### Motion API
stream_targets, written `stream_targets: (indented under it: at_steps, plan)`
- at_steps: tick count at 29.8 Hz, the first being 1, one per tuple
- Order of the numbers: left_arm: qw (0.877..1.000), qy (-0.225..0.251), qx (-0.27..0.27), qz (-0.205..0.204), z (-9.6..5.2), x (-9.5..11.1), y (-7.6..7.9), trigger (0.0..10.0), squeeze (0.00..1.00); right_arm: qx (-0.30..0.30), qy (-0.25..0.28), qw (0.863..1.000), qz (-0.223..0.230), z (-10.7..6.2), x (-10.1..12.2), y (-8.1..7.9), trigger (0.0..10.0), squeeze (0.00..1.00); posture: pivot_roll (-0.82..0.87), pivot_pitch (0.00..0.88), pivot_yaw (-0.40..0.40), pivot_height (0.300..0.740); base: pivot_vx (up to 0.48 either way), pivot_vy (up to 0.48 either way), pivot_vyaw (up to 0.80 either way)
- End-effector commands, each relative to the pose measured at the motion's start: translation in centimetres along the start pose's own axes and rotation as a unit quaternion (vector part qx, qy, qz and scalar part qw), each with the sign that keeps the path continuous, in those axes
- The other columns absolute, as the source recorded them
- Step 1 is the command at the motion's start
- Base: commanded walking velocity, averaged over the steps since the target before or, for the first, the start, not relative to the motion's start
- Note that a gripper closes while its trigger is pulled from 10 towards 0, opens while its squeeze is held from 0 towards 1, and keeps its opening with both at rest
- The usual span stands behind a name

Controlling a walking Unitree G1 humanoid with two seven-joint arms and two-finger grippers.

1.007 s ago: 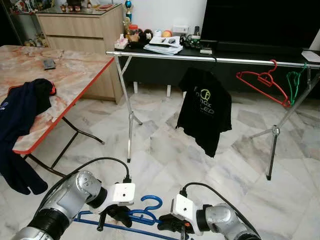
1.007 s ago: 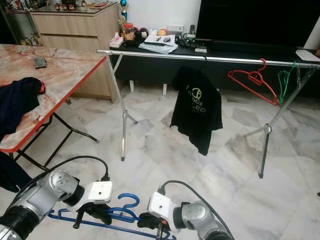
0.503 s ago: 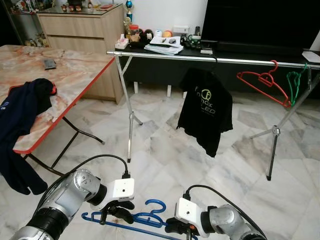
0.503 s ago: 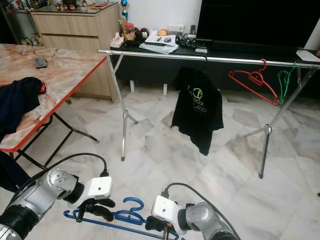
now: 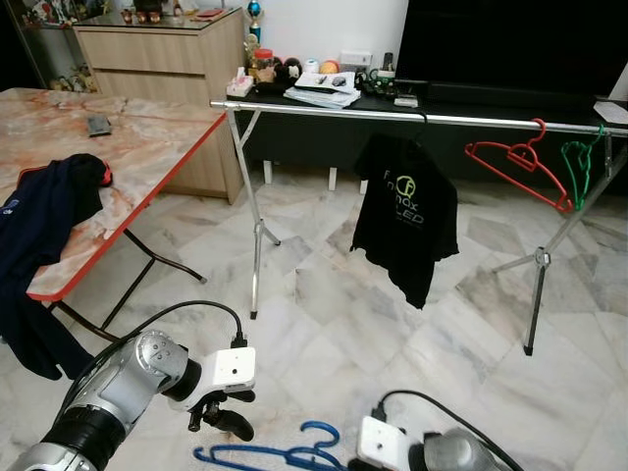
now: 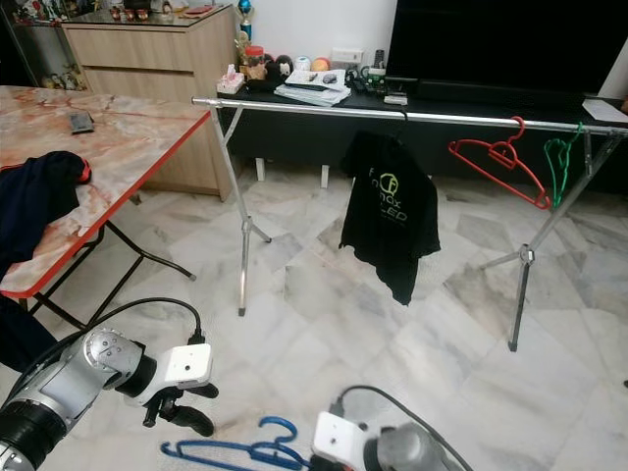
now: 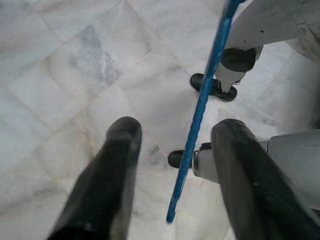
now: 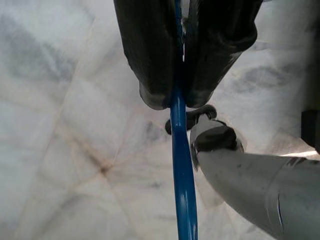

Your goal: Hang hanger

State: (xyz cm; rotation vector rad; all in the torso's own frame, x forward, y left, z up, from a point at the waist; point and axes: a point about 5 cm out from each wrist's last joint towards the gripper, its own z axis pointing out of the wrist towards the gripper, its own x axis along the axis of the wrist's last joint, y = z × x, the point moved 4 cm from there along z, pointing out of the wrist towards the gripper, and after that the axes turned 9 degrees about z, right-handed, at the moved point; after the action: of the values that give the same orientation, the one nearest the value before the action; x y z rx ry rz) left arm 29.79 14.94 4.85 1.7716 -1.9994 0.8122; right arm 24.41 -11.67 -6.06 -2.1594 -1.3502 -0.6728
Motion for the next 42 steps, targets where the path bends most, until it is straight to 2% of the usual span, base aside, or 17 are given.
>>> stream_targets:
  at_steps: [1,2,3,4,8,14,19,22,24,27,31,32,33,38,40,41,42]
  plan:
    - [1.000,-0.019,0.023,0.001,-0.5,-0.9,-0.4,10.0,1.00,-0.016,-0.016,1.000,0.011,0.0,-0.9,0.1,0.0,0.00,0.13,0.000,-0.027,0.740,0.000,0.000,0.00]
    - [0.998,-0.032,0.048,0.001,-0.5,-1.7,-0.7,10.0,0.85,-0.042,-0.020,0.998,0.031,0.0,-1.5,0.3,0.0,0.00,0.12,0.000,-0.027,0.740,0.000,0.000,0.00]
    - [0.998,-0.035,0.055,-0.002,-0.5,-1.9,-0.8,10.0,0.85,-0.052,-0.020,0.998,0.039,-0.1,-1.7,0.5,0.0,0.00,0.12,0.000,-0.027,0.740,0.000,0.000,0.00]
    - [0.997,-0.036,0.064,-0.004,-0.5,-2.1,-0.9,10.0,0.00,-0.059,-0.015,0.997,0.048,0.0,-1.7,0.5,0.0,0.00,0.12,0.001,-0.025,0.740,0.000,0.000,0.00]
    - [0.988,-0.037,0.142,-0.042,-0.8,-3.2,-2.1,10.0,0.00,-0.139,-0.004,0.986,0.097,-0.2,-2.0,1.8,0.0,0.00,0.10,0.002,-0.021,0.740,0.000,0.000,0.00]
    - [0.960,-0.066,0.249,-0.110,-0.5,-6.1,-2.2,10.0,0.00,-0.293,0.022,0.926,0.239,-1.5,-2.9,4.5,0.0,0.00,0.10,0.006,-0.018,0.740,0.000,0.000,0.00]
    - [0.930,-0.070,0.275,-0.235,2.5,-9.3,2.4,10.0,0.00,-0.417,0.047,0.835,0.357,-3.2,-5.3,5.6,0.0,0.00,0.08,0.020,-0.015,0.740,0.000,0.000,0.00]
    - [0.917,-0.082,0.286,-0.267,3.0,-10.2,3.6,10.0,0.00,-0.429,0.059,0.820,0.373,-3.4,-5.5,5.6,0.0,0.00,0.07,0.028,-0.010,0.740,0.000,0.000,0.00]
    - [0.902,-0.101,0.292,-0.303,4.1,-11.2,5.5,10.0,0.00,-0.453,0.078,0.791,0.405,-3.8,-5.9,5.6,0.0,0.00,0.06,0.032,-0.008,0.740,0.000,0.000,0.00]
    - [0.886,-0.109,0.301,-0.335,4.7,-11.7,6.8,10.0,0.00,-0.460,0.084,0.776,0.424,-3.8,-6.3,5.4,0.0,0.00,0.05,0.038,-0.003,0.740,0.000,0.000,0.00]
    - [0.840,-0.130,0.325,-0.415,5.9,-12.9,9.7,10.0,0.00,-0.467,0.100,0.759,0.443,-3.6,-6.7,4.8,0.0,0.00,0.04,0.040,0.002,0.740,0.000,0.000,0.00]
    - [0.817,-0.134,0.335,-0.449,6.1,-13.2,10.6,10.0,0.00,-0.466,0.099,0.753,0.454,-3.4,-7.1,4.4,0.0,0.00,0.04,0.038,0.000,0.740,0.000,0.000,0.00]
    - [0.817,-0.134,0.335,-0.449,6.1,-13.2,10.6,10.0,0.00,-0.466,0.099,0.753,0.454,-3.4,-7.1,4.4,0.0,0.00,0.04,0.038,0.000,0.740,0.000,0.000,0.00]
    - [0.770,-0.161,0.336,-0.518,7.0,-14.1,13.9,10.0,0.00,-0.457,0.127,0.750,0.461,-3.1,-6.7,4.1,0.0,0.00,0.02,0.026,0.010,0.740,0.000,0.000,0.00]
    - [0.755,-0.170,0.337,-0.536,7.4,-14.1,14.8,10.0,0.00,-0.460,0.146,0.741,0.466,-3.1,-6.2,4.3,7.3,0.00,0.01,0.015,0.016,0.740,0.000,0.000,0.00]
    - [0.750,-0.166,0.337,-0.544,7.5,-14.0,14.9,10.0,0.00,-0.462,0.147,0.739,0.468,-3.1,-6.2,4.3,7.3,0.00,0.01,0.015,0.016,0.740,0.000,0.000,0.00]
    - [0.747,-0.158,0.341,-0.549,7.7,-13.8,14.7,10.0,0.00,-0.456,0.148,0.743,0.468,-2.9,-6.1,4.2,10.0,0.00,0.01,0.001,0.020,0.740,0.000,0.000,0.00]
